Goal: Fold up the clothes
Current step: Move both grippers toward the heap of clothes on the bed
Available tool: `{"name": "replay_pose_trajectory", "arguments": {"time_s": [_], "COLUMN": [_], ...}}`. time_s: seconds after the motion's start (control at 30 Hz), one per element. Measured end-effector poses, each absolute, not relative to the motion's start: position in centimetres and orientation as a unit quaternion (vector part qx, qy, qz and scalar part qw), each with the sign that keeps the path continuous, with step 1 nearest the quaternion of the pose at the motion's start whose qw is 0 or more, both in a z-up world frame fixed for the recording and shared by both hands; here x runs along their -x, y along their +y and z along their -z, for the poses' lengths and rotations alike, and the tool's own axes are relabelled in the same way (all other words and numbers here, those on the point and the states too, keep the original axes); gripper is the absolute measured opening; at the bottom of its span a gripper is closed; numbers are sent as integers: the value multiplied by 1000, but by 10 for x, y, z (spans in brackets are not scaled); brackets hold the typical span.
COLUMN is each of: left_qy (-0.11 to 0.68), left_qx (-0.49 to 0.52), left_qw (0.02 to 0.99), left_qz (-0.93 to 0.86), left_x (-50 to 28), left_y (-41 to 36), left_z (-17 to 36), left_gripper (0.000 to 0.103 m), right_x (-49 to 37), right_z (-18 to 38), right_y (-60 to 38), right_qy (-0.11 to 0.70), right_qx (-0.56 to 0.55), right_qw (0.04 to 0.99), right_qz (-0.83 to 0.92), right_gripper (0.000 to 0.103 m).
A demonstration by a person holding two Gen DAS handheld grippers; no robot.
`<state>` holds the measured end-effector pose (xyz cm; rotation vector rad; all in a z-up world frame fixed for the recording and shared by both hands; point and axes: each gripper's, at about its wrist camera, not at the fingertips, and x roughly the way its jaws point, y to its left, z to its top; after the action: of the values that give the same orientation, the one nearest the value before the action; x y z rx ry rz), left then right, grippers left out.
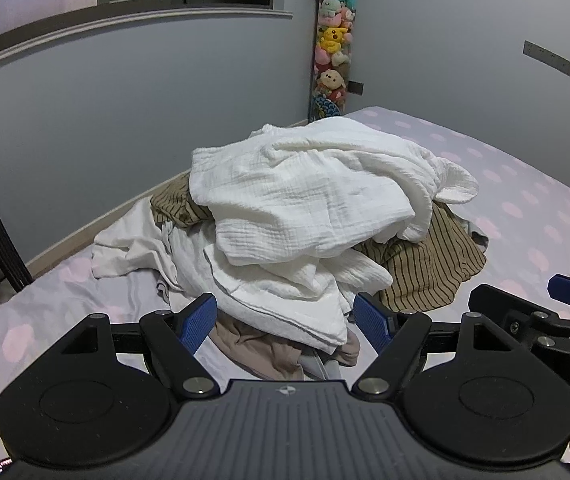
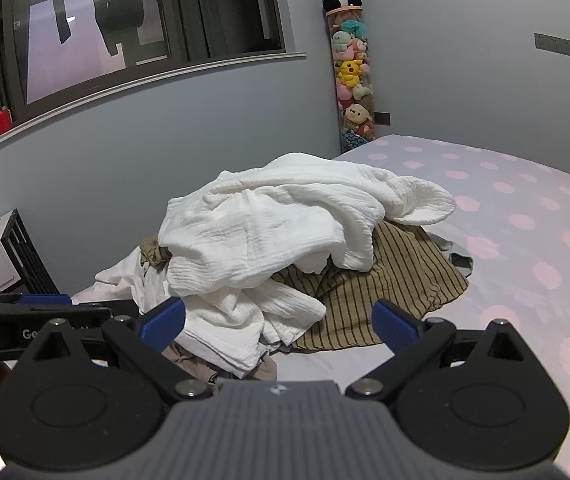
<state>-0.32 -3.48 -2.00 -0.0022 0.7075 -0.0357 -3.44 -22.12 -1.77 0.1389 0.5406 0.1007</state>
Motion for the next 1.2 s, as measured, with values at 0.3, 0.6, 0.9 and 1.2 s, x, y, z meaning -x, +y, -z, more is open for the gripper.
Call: {"name": "replay_pose_trajectory", "arguments": {"time_s": [0.3,0.6,0.9,1.2], "left_qy": [363,371,383,405], "left_qx": [25,18,0,1], "left_qw": [931,928,923,913], "left_qz": [21,31,40,45], "left_x": [-4,-10,-18,-33], "left_y": [-33,-37,-48,-52], "left_z": [27,31,38,49], "left_gripper": [75,75,75,75], "right_x": [31,28,23,9], "right_z": [19,21,26,35], "right_y": [-219,-221,-224,-232], "right_qy": [260,262,268,280], "right_qx": [-66,-70,-79,-86], "right_qw": [962,961,958,953], "right_qz": [-54,-57,-66,-71], "right_gripper": [100,100,100,100]}}
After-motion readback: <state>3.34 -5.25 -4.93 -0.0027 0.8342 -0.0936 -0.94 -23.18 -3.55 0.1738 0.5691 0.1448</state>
